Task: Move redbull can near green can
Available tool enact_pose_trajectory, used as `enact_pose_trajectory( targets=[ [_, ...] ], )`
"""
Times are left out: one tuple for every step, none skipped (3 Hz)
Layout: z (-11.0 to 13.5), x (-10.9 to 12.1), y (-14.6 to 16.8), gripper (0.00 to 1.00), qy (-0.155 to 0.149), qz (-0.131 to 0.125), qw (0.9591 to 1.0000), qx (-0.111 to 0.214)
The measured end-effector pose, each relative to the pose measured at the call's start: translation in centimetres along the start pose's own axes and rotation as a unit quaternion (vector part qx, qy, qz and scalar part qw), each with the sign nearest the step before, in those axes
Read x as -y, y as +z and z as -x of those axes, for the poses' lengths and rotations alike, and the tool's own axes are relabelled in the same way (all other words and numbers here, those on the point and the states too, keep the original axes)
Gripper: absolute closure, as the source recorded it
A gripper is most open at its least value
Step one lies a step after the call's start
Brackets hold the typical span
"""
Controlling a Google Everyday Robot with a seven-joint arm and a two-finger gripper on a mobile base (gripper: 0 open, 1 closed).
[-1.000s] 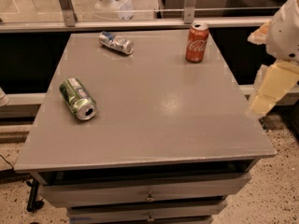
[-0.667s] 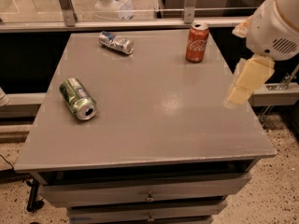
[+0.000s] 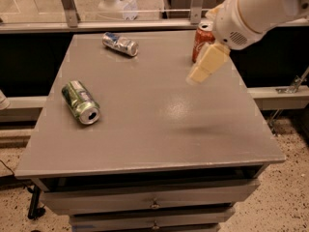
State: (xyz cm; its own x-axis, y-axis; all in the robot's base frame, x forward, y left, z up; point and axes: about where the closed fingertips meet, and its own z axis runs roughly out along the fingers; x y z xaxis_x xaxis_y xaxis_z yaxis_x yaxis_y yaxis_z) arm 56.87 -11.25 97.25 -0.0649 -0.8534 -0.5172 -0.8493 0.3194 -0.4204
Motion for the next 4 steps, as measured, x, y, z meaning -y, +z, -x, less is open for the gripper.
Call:
enact_pose_trajectory(
  targets=[
    [3.9,3.0,4.6,0.00,0.006,-0.008,0.9983,0.057],
    [3.9,3.0,4.6,0.00,0.006,-0.008,0.9983,0.057],
    [4.1,3.3,4.5,0.00,0.015,-0.015,0.9977,0.064],
    [6.3,3.2,8.4,0.00,0.042,-0.013,0.9945,0.095]
  ],
)
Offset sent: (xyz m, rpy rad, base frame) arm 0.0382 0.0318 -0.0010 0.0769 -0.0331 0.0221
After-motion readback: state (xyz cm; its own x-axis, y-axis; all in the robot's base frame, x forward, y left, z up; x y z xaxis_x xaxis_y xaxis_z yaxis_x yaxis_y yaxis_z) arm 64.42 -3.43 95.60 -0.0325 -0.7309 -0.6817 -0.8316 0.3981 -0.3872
